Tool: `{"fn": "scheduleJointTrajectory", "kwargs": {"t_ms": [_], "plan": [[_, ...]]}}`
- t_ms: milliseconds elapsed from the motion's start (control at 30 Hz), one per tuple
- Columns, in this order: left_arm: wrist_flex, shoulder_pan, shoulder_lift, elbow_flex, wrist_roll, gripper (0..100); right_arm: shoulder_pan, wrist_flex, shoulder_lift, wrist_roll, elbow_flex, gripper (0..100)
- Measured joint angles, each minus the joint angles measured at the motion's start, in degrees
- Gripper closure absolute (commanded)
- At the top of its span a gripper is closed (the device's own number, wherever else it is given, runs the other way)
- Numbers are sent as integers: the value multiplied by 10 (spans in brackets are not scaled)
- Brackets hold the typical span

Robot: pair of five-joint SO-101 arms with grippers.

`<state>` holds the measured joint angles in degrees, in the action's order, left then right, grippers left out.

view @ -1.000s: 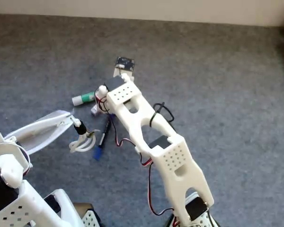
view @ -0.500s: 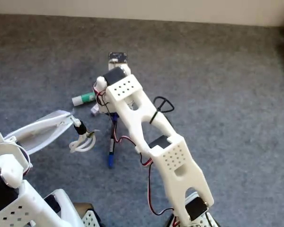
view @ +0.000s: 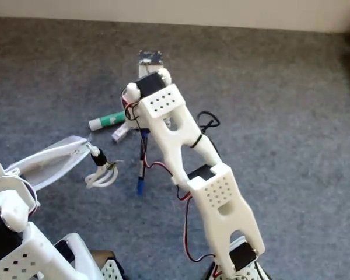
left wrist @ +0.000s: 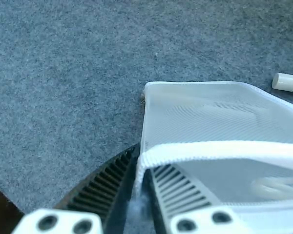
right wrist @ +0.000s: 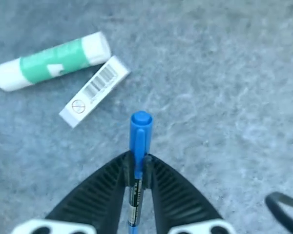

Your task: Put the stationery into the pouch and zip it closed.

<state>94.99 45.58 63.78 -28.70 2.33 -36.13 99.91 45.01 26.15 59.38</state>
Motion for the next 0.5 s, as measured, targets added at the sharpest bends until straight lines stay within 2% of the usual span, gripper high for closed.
{"fn": "scheduleJointTrajectory", "kwargs": {"t_ms": [500], "plan": [[0,0,0,0,0,993,7,1,-278,0,-125,993]]}}
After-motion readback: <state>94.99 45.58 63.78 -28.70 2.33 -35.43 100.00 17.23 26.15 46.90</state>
